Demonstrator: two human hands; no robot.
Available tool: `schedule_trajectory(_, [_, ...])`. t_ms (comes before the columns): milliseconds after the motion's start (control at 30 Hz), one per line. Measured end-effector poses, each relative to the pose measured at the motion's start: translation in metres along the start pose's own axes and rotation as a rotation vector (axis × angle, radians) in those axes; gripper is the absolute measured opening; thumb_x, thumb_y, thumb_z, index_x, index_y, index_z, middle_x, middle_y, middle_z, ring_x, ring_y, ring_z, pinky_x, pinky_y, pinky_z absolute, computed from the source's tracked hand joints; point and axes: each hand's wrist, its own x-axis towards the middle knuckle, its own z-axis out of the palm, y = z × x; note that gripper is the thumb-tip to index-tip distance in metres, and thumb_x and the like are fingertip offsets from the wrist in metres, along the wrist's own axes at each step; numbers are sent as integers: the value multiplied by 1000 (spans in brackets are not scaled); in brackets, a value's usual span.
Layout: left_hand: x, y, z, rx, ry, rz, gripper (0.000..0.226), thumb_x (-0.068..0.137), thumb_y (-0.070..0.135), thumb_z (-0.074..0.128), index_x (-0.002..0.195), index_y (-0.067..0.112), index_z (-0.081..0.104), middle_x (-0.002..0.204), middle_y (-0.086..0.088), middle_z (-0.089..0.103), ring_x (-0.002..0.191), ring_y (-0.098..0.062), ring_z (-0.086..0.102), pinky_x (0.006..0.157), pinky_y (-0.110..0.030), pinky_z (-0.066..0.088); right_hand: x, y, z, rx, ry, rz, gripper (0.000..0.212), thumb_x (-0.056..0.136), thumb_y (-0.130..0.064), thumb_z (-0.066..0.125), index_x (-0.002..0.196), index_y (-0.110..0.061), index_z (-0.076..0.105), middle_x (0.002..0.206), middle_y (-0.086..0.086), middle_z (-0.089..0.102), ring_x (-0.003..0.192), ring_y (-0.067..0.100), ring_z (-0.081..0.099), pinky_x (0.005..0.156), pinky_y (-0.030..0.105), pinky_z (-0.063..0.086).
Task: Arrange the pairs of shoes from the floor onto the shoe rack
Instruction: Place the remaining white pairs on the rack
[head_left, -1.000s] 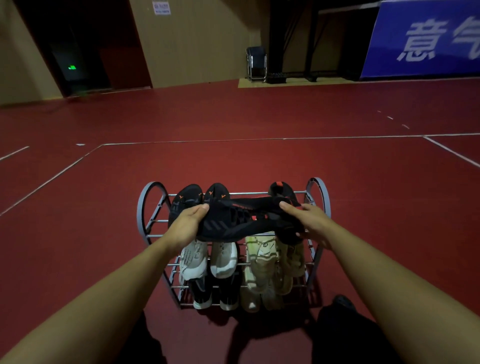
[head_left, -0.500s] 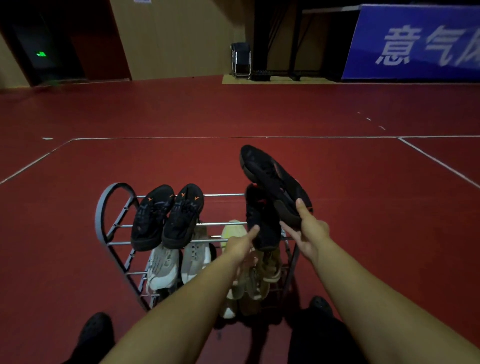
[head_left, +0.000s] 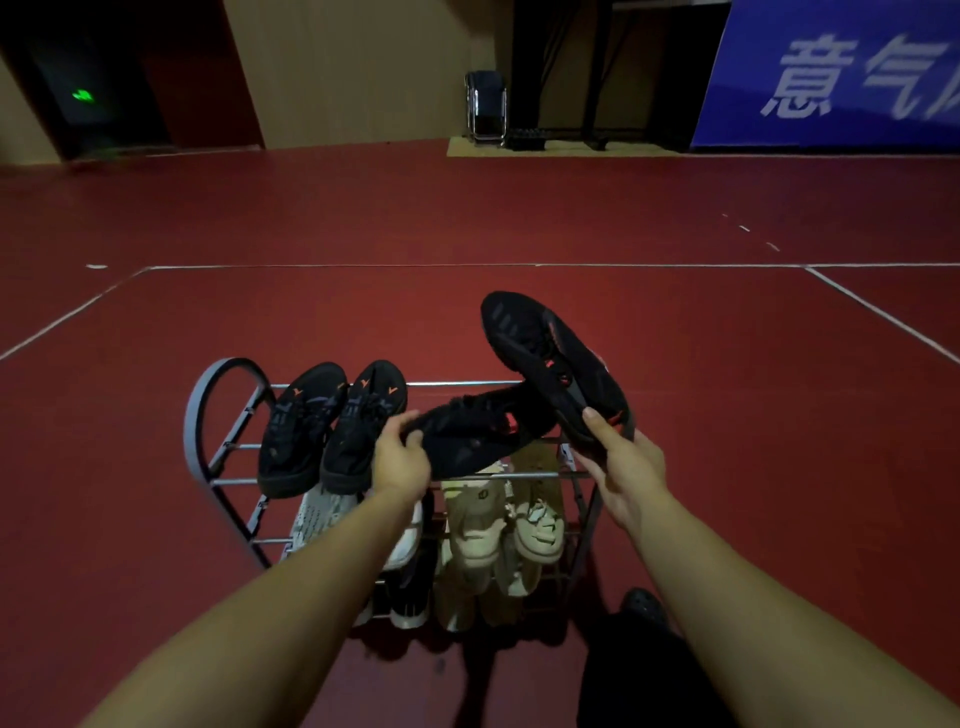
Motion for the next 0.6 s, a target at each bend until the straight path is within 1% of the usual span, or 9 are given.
schedule_trajectory(100, [5,22,-39,65,-20,189,30,106,20,52,135,12,60,127,-3,60,117,-23,60,105,-42,51,3,-2,7,-16,20,-25,27,83,-10,79,106,-1,69,101,15,74,84,22,73,69,33,57])
schedule_trajectory(167, [6,35,-59,27,-2,176,31,103,29,60,127,11,64,125,-6,66,113,-23,65,101,-43,54,5,-4,10,-27,18,-32,33,83,-21,81,107,-2,70,101,14,75,92,26,74,78,38,58])
schedule_trajectory(200, [6,40,-66,-6,3,159,29,101,33,62,121,11,68,119,-6,71,107,-22,69,96,-43,57,6,-5,10,-53,17,-24,37,83,-29,81,107,-4,70,104,12,75,99,28,72,86,43,57])
schedule_trajectory(267, [4,49,-76,-74,24,128,27,100,35,65,109,10,72,103,-5,76,93,-20,73,78,-34,59,3,-5,11,-106,0,17,49,83,-43,77,116,-8,67,117,8,71,113,29,65,95,56,51])
schedule_trajectory(333, [3,53,-77,-115,57,79,26,99,33,65,104,9,74,94,-4,76,86,-19,73,66,-25,54,-2,1,14,-90,-58,83,57,86,-48,72,130,-13,60,126,8,65,118,32,60,90,66,50])
schedule_trajectory(367, [3,54,-75,-125,64,52,27,99,33,66,104,8,74,93,-6,76,85,-21,73,64,-25,53,-6,5,17,-57,-94,118,55,89,-48,69,131,-15,60,126,9,65,118,34,60,87,66,52])
schedule_trajectory(467, [1,53,-63,-211,65,-59,32,96,37,69,102,5,74,94,-13,76,88,-34,74,71,-40,59,-17,22,24,-25,-141,166,41,95,-45,62,120,-13,66,117,15,72,109,36,68,87,54,57])
schedule_trajectory(500, [1,53,-59,-253,82,-116,34,95,37,71,99,4,73,93,-15,76,88,-36,73,75,-44,59,-20,28,24,-34,-131,170,42,95,-46,62,120,-12,66,115,17,73,106,36,70,90,54,57])
schedule_trajectory(600, [1,50,-49,-368,109,-237,39,96,36,70,97,-3,70,91,-16,73,83,-34,72,71,-41,58,-23,47,21,-93,-14,151,56,90,-53,66,127,-11,62,116,15,73,103,37,71,91,58,56])
